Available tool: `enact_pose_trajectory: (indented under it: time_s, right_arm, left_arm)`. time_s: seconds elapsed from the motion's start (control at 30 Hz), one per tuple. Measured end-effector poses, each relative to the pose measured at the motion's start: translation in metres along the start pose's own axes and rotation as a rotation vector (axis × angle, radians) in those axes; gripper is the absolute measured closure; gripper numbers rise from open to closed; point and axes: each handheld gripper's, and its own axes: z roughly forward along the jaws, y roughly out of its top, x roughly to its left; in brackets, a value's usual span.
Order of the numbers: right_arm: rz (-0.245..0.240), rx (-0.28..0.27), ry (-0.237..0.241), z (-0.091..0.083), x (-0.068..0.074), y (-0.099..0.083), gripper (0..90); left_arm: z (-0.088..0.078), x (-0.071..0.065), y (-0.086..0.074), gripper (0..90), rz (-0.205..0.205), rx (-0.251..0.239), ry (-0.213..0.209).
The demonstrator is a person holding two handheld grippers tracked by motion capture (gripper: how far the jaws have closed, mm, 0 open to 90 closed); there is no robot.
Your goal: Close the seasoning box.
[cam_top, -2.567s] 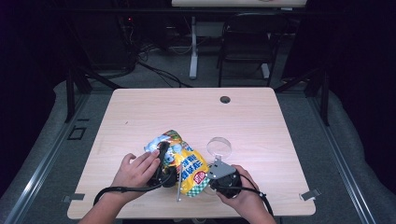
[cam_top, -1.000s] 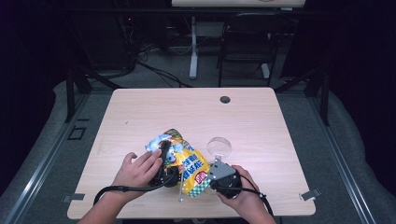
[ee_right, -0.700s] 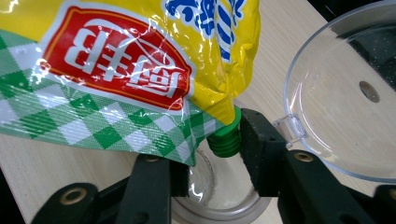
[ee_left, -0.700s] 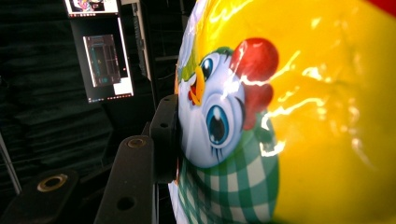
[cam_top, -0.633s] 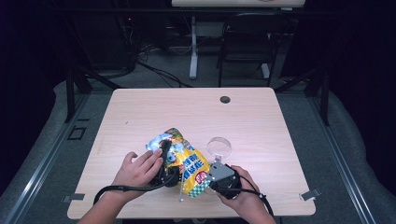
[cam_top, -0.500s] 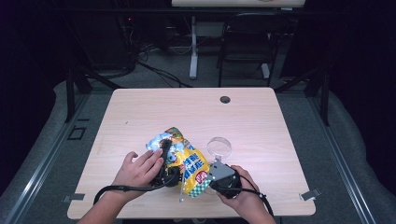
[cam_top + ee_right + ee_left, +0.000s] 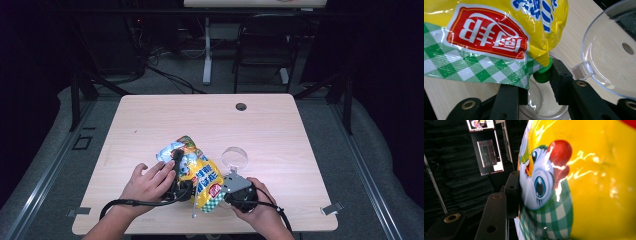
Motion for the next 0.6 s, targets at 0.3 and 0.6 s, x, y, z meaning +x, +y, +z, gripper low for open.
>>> enact_pose_trajectory:
  time_s: [0.3,0.6]
  right_arm:
    - [-0.002,-0.002,0.004,0.0019,0.0006,0.0,70.0]
    - [0.003,-0.002,0.004,0.0019,-0.0012,-0.0013,70.2]
  left_arm:
    - [-0.0007,0.002,0.0002,59.9,0.025,0.007,-0.005]
    - [-0.0007,0.0043,0.0038,59.9,0.043,0.013,-0.001]
